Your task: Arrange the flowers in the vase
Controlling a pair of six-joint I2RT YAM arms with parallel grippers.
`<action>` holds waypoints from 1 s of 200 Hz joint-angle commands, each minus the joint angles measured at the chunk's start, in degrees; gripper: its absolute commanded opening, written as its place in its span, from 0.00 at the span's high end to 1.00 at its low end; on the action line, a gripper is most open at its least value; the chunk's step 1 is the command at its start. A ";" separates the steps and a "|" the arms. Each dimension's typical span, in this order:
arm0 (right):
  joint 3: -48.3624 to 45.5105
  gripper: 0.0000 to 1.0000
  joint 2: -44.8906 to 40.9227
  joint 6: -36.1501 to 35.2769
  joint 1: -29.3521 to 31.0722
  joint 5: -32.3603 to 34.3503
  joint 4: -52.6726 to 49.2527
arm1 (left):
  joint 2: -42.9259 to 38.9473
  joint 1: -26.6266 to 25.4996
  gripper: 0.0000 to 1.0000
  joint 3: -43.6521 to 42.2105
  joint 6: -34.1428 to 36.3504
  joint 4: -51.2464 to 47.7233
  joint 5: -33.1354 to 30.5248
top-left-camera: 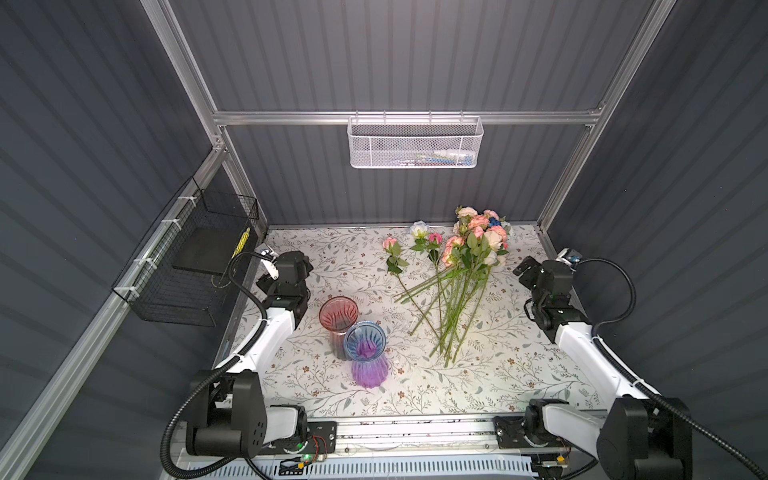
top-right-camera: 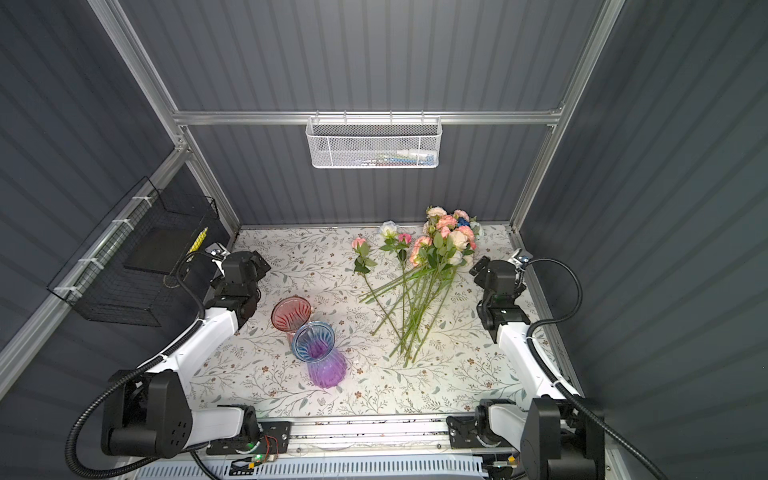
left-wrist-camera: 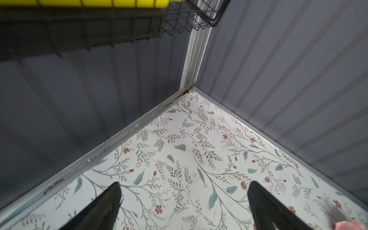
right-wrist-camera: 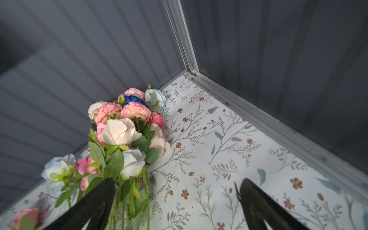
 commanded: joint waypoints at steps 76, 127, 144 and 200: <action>7.87 0.01 1.64 2.31 6.76 -30.67 -16.11 | -9.56 1.41 0.01 10.74 -8.19 -22.33 25.91; 10.97 0.01 1.16 -0.78 14.84 -32.27 -21.63 | -10.85 1.06 0.16 13.80 -6.39 -32.85 46.48; 11.27 0.01 1.03 -1.11 16.03 -31.90 -22.32 | -12.23 0.67 0.22 15.38 -5.24 -39.51 48.41; 11.40 0.01 1.26 -0.51 16.76 -33.15 -22.70 | -21.03 -1.96 0.31 18.11 -0.95 -59.67 50.32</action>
